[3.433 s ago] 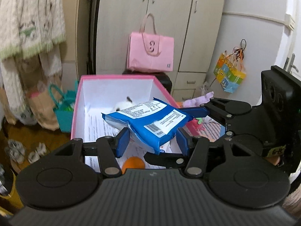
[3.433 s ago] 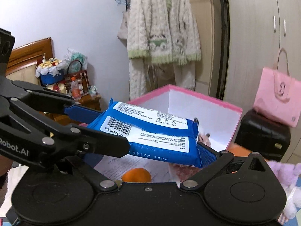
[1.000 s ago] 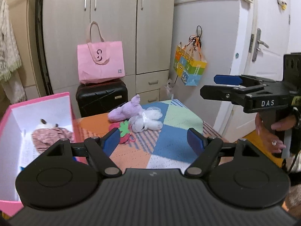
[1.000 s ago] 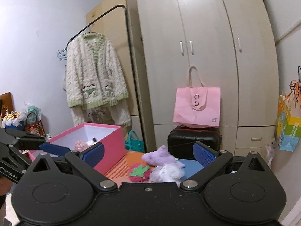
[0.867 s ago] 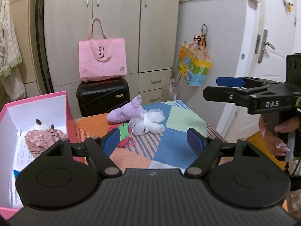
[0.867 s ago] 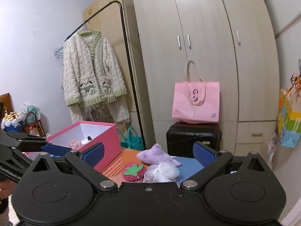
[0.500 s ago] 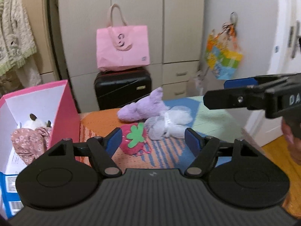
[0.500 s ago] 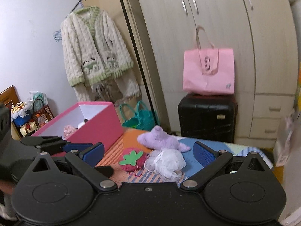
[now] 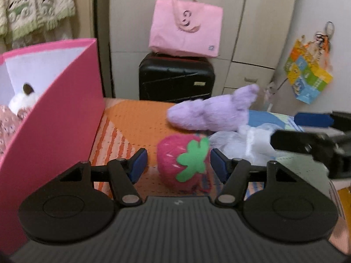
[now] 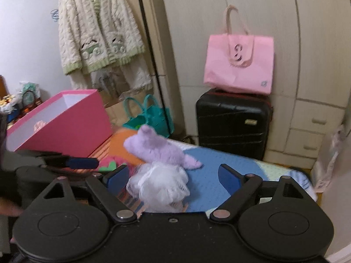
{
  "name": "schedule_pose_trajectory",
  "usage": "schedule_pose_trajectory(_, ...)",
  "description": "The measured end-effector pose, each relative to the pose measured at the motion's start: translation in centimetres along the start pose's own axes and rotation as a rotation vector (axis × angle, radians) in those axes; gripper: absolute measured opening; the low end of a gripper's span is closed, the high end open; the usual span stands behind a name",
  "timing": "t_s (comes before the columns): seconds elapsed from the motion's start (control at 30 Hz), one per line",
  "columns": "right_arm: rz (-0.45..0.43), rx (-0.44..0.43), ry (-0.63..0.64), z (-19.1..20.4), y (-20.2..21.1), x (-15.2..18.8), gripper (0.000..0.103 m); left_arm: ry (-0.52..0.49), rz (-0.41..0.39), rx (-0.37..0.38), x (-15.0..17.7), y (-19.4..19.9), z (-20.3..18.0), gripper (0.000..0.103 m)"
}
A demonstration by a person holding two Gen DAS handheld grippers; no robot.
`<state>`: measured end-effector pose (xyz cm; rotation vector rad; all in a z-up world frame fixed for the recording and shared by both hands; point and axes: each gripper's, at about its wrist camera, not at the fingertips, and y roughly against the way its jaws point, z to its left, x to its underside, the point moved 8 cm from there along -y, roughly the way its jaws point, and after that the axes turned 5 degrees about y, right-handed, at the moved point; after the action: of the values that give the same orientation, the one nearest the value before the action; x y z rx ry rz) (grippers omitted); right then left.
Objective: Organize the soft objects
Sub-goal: 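Grasp the pink strawberry plush with the left gripper while the right grasps the white mesh puff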
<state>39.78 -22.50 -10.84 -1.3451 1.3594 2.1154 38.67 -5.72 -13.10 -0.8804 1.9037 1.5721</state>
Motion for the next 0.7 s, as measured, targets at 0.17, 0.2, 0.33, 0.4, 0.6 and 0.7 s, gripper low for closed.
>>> schedule_pose_trajectory(0.17,0.027,-0.068,0.013,0.0,-1.6,0.3,0.091,0.039,0.032,0.018,0.4,-0.9,0.4,0.062)
schedule_pose_trajectory(0.2,0.036,-0.083,0.011,0.0,-2.1,0.4,0.090,0.044,0.037,0.019,0.5,-1.1,0.4,0.062)
schedule_pose_trajectory(0.33,0.074,-0.110,0.039,0.6,-3.7,1.0,0.085,0.041,0.034,0.014,0.5,-1.3,0.2,0.058)
schedule_pose_trajectory(0.4,0.088,-0.115,0.062,0.8,-4.3,1.3,0.080,0.035,0.033,0.014,0.6,-1.3,0.1,0.057)
schedule_pose_trajectory(0.6,0.055,-0.104,0.126,1.3,-4.6,1.3,0.079,-0.009,0.018,-0.021,0.7,-1.4,0.0,0.052)
schedule_pose_trajectory(0.7,0.048,-0.100,0.139,1.5,-4.6,1.2,0.079,-0.017,0.009,-0.019,0.7,-1.4,0.0,0.052)
